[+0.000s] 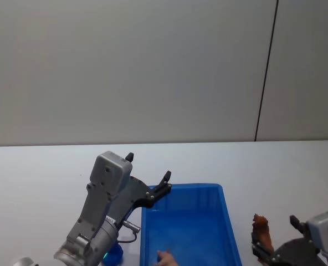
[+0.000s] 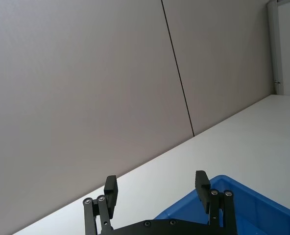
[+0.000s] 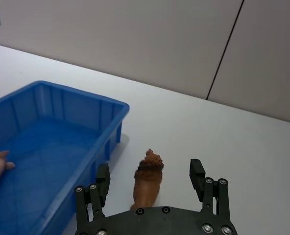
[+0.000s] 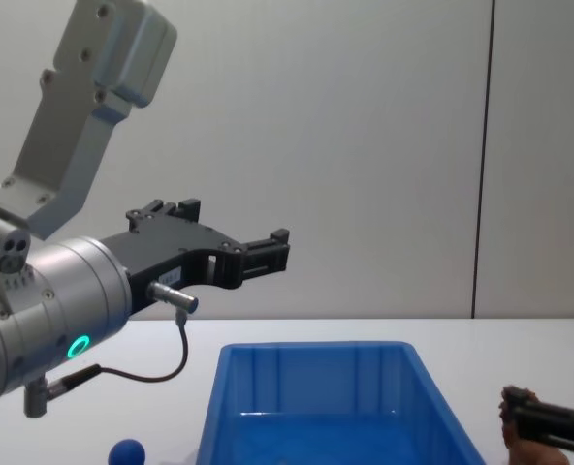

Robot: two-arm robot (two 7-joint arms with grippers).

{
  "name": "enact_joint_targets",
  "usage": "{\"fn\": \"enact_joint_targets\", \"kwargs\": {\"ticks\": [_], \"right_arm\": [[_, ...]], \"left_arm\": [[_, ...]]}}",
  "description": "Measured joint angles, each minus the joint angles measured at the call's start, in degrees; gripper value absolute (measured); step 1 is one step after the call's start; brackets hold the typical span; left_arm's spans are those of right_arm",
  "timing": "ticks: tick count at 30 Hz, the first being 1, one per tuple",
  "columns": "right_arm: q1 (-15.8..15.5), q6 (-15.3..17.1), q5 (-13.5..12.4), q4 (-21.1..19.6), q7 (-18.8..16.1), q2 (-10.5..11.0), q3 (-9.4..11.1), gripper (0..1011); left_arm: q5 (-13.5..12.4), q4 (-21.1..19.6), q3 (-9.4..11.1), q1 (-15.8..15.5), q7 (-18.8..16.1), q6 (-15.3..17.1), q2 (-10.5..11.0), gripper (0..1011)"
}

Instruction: Pick up the two dolls from the table and place them into the box.

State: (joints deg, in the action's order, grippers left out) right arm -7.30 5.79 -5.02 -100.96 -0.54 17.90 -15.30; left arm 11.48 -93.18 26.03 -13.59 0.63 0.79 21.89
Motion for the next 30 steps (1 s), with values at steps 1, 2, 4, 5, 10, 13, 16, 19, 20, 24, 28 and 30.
{"fn": "enact_joint_targets", "kwargs": {"ticks": [1,2,4,5,10,13,16,19,20,24,28,30], "right_arm": [[0.0,0.0,0.0,0.0,0.0,0.0,0.0,1001],[-0.2,-0.1,0.0,0.3,0.4,0.0,0.1,1001],[-0.4,-0.3,-0.1,0.8,0.9,0.1,0.2,1001],[-0.4,-0.3,-0.1,0.8,0.9,0.1,0.2,1001],[-0.5,-1.0,-0.5,2.4,1.3,-0.1,0.4,1001],[-0.2,-1.7,-1.1,3.7,0.9,-0.5,0.5,1001],[0.2,-2.2,-1.3,4.8,0.4,-0.8,0.5,1001],[0.8,-2.8,-1.5,6.3,-0.4,-1.3,0.4,1001],[1.2,-3.0,-1.6,7.1,-0.8,-1.6,0.3,1001],[2.2,-3.4,-1.7,9.2,-1.5,-2.4,0.1,976],[3.2,-3.5,-1.7,11.1,-2.1,-3.2,-0.1,902],[3.8,-3.4,-1.7,12.2,-2.2,-3.6,-0.2,831]], "left_arm": [[0.0,0.0,0.0,0.0,0.0,0.0,0.0,1001],[0.0,0.0,0.0,0.0,0.0,0.0,0.0,1001],[0.0,0.0,0.0,0.0,0.0,0.0,0.0,1001],[0.0,0.0,0.0,0.0,0.0,0.0,0.0,1001],[0.0,0.0,0.0,0.0,0.0,0.0,0.0,1000],[0.0,0.0,0.0,0.0,0.0,0.0,0.0,1001],[0.0,0.0,0.0,0.0,0.0,0.0,0.0,1001],[0.0,0.0,0.0,0.0,0.0,0.0,0.0,1000],[0.0,0.0,0.0,0.0,0.0,0.0,0.0,1001],[0.0,0.0,0.0,0.0,0.0,0.0,0.0,1001],[0.0,0.0,0.0,0.0,0.0,0.0,0.0,1001],[0.0,0.0,0.0,0.0,0.0,0.0,0.0,1001]]}}
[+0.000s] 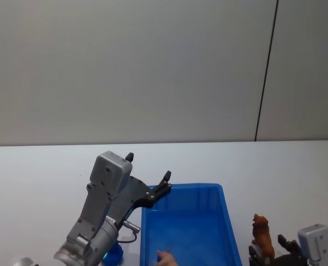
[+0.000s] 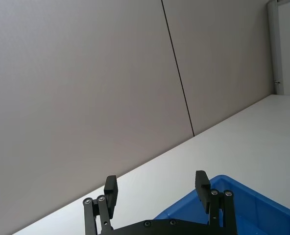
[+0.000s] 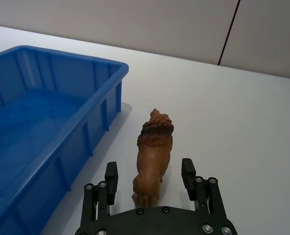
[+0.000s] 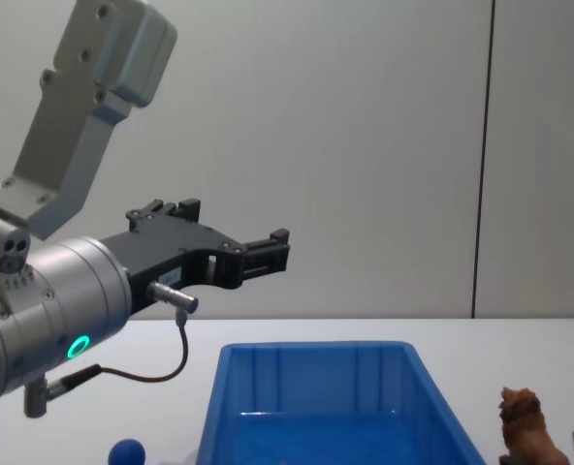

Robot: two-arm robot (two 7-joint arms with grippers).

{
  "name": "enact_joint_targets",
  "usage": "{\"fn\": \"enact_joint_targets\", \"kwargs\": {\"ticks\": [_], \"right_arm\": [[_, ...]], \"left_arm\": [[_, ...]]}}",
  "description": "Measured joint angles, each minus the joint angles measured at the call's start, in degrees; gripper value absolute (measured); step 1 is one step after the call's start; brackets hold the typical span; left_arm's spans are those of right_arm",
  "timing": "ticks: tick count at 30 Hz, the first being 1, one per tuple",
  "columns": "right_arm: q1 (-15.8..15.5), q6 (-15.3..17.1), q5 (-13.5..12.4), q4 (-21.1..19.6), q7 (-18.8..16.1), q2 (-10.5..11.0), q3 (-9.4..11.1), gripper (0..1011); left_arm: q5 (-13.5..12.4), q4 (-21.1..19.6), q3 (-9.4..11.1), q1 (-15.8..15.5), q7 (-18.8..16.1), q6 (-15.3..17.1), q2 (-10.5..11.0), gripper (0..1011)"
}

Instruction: Pick up the two dolls from the table and place them into the box.

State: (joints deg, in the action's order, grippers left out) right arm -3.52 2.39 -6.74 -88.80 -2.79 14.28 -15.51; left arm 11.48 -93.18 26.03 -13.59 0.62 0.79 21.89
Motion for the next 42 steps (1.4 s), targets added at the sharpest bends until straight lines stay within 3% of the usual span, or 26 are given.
{"fn": "enact_joint_targets", "kwargs": {"ticks": [17,29,42], "right_arm": [[1.9,0.5,0.6,3.1,0.3,-1.6,-0.2,318],[2.2,-1.0,1.1,0.0,-0.2,-1.6,0.2,305],[4.2,-2.6,-0.4,-3.8,-6.6,-2.1,0.2,305]], "left_arm": [[0.0,0.0,0.0,0.0,0.0,0.0,0.0,1001],[0.0,0.0,0.0,0.0,0.0,0.0,0.0,1001],[0.0,0.0,0.0,0.0,0.0,0.0,0.0,1001]]}}
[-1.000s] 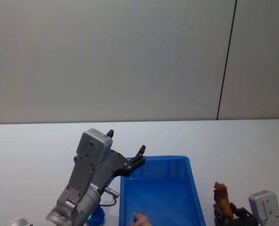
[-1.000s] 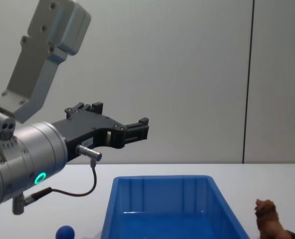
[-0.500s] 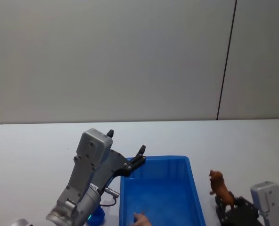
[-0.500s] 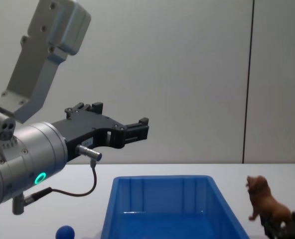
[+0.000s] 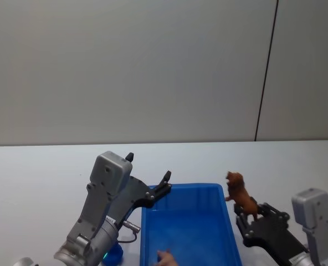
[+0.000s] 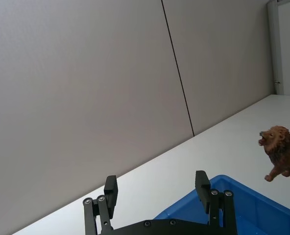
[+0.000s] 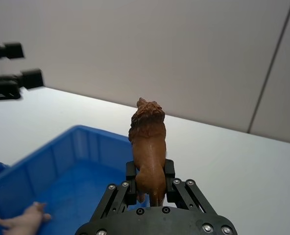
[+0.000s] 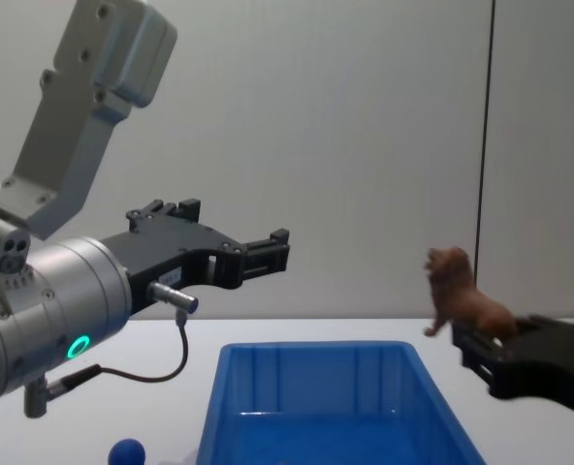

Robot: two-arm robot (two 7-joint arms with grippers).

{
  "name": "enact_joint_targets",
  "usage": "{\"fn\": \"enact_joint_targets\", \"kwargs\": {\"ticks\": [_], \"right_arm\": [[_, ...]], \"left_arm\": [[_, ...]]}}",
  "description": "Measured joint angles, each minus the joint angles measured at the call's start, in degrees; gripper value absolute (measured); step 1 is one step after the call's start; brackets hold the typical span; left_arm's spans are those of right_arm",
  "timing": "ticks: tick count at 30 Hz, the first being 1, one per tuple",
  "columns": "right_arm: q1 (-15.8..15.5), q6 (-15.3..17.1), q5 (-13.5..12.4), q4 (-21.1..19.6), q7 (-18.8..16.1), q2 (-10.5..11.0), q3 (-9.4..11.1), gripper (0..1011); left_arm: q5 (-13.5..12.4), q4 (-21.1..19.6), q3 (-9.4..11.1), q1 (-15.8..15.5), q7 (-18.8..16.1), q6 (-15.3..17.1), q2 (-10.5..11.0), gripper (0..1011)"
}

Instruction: Pick up the two dolls from the table and place them into the box.

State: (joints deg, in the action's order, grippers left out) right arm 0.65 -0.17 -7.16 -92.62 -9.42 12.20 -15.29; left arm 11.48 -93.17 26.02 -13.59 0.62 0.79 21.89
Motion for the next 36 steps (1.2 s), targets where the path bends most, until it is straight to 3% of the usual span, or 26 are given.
{"fn": "enact_joint_targets", "kwargs": {"ticks": [10,19,26,32,36], "right_arm": [[2.9,1.1,-2.5,0.3,-7.3,-1.8,-1.0,310],[5.2,3.6,-4.0,2.0,-11.4,-3.3,-1.8,586],[6.0,5.1,-4.1,2.7,-11.0,-3.8,-2.0,823],[5.8,5.9,-3.5,2.6,-8.1,-3.7,-1.8,985],[5.3,6.1,-3.0,2.0,-5.8,-3.4,-1.6,1001]], "left_arm": [[0.0,0.0,0.0,0.0,0.0,0.0,0.0,1001],[0.0,0.0,0.0,0.0,0.0,0.0,0.0,1001],[0.0,0.0,0.0,0.0,0.0,0.0,0.0,1001],[0.0,0.0,0.0,0.0,0.0,0.0,0.0,1000],[0.0,0.0,0.0,0.0,0.0,0.0,0.0,1001]]}}
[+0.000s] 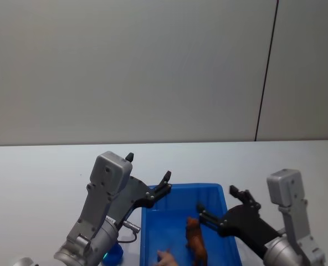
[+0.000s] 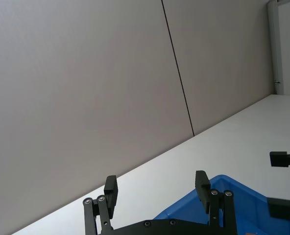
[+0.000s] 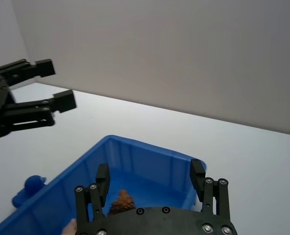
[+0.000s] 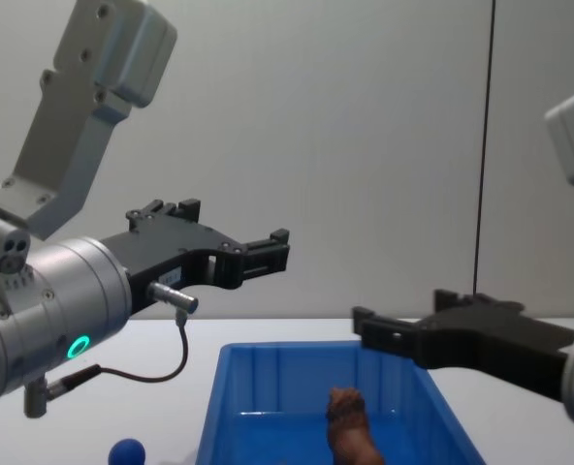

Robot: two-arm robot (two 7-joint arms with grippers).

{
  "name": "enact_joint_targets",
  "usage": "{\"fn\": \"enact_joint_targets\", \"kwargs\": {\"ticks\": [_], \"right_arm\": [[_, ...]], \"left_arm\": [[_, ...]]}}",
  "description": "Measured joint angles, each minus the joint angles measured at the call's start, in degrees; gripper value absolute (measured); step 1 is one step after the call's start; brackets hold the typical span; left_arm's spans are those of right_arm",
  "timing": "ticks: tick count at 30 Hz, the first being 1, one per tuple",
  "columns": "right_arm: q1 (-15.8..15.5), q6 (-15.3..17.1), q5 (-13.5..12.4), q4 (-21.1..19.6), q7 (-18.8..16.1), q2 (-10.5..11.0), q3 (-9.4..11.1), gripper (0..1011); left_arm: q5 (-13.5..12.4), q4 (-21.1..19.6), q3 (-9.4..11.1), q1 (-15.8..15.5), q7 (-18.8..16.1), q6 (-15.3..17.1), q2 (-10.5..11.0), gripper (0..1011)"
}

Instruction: Pick up the two dolls from the table and place them into the box.

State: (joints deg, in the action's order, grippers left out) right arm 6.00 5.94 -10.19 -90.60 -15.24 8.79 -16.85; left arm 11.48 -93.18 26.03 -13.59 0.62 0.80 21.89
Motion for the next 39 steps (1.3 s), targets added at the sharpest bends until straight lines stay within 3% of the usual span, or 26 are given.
{"fn": "enact_joint_targets", "kwargs": {"ticks": [11,19,31,39], "right_arm": [[-2.8,-0.1,1.4,-2.8,7.7,1.9,1.2,1001],[-4.6,-0.5,1.7,-4.3,11.2,3.0,2.1,1001],[-5.8,-0.9,1.9,-5.3,13.7,3.8,2.6,1001],[-6.3,-1.0,2.0,-5.7,14.6,4.1,2.8,1001]], "left_arm": [[0.0,0.0,0.0,0.0,0.0,0.0,0.0,1001],[0.0,0.0,0.0,0.0,0.0,0.0,0.0,1001],[0.4,-0.9,-0.3,0.7,-0.5,1.3,0.5,1000],[2.8,-3.4,-1.0,2.5,-2.7,5.5,2.0,1001]]}}
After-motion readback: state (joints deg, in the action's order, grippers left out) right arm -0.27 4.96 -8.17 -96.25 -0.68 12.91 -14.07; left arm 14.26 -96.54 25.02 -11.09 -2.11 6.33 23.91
